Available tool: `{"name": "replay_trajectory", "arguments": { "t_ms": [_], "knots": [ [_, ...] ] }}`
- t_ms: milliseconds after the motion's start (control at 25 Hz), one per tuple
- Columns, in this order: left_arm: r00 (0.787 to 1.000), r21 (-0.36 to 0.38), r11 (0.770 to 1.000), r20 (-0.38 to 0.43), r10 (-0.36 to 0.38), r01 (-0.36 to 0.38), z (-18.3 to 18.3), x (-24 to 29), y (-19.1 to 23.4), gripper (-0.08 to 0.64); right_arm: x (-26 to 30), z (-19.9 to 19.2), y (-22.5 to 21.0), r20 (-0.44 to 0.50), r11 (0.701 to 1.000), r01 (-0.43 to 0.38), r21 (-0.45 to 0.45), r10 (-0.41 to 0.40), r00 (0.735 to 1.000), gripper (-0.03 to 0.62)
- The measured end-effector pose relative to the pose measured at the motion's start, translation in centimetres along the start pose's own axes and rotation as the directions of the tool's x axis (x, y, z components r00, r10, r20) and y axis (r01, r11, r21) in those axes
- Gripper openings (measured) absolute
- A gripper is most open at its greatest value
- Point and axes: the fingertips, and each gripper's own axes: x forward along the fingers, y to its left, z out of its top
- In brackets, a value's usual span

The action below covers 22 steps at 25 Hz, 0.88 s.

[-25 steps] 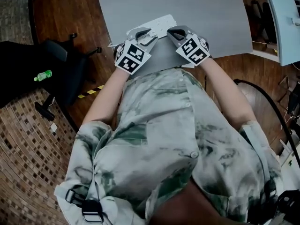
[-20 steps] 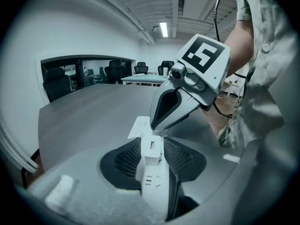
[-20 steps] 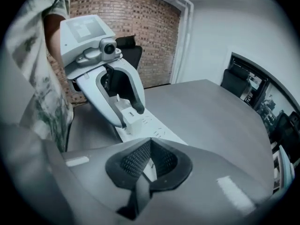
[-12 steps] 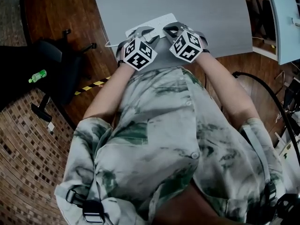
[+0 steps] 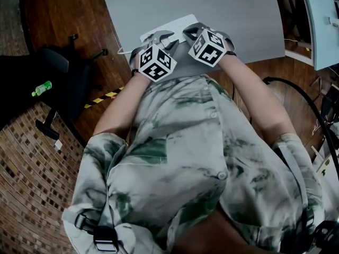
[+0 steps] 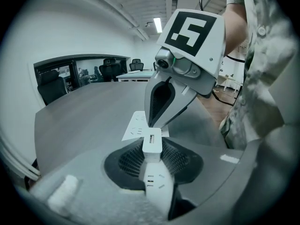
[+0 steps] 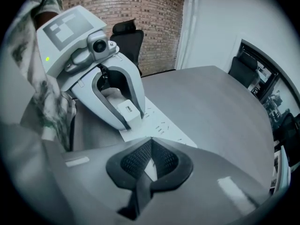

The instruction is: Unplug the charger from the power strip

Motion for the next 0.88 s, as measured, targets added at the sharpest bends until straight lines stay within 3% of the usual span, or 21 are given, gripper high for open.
{"name": "replay_trajectory", "arguments": {
  "t_ms": [200,360,560,800,880],
  "knots": [
    [1.0,-0.004,1.0,0.008,0.015,-0.015,0.08,-0.21,-0.01,0.103,0.0,0.12,0.05,-0.028,1.0,0.004,-0.013,-0.004,1.0,-0.005],
    [1.0,-0.059,0.998,0.025,0.002,0.0,-0.07,-0.31,-0.03,0.101,0.26,-0.14,0.31,-0.054,1.0,0.01,-0.009,-0.01,0.998,-0.005],
    [1.0,0.015,1.0,-0.002,0.022,-0.022,-0.01,-0.38,-0.05,0.103,0.53,-0.15,0.23,-0.076,1.0,0.016,-0.012,-0.017,0.997,-0.005],
    [1.0,-0.053,0.999,0.014,-0.004,0.004,-0.08,-0.42,0.25,0.103,0.53,-0.08,0.19,-0.076,1.0,0.024,-0.004,-0.025,0.997,-0.005],
    [1.0,-0.026,1.0,-0.004,-0.01,0.01,-0.09,-0.4,0.18,0.101,0.56,-0.08,0.17,-0.081,1.0,0.02,-0.003,-0.02,0.996,-0.005]
  ]
}}
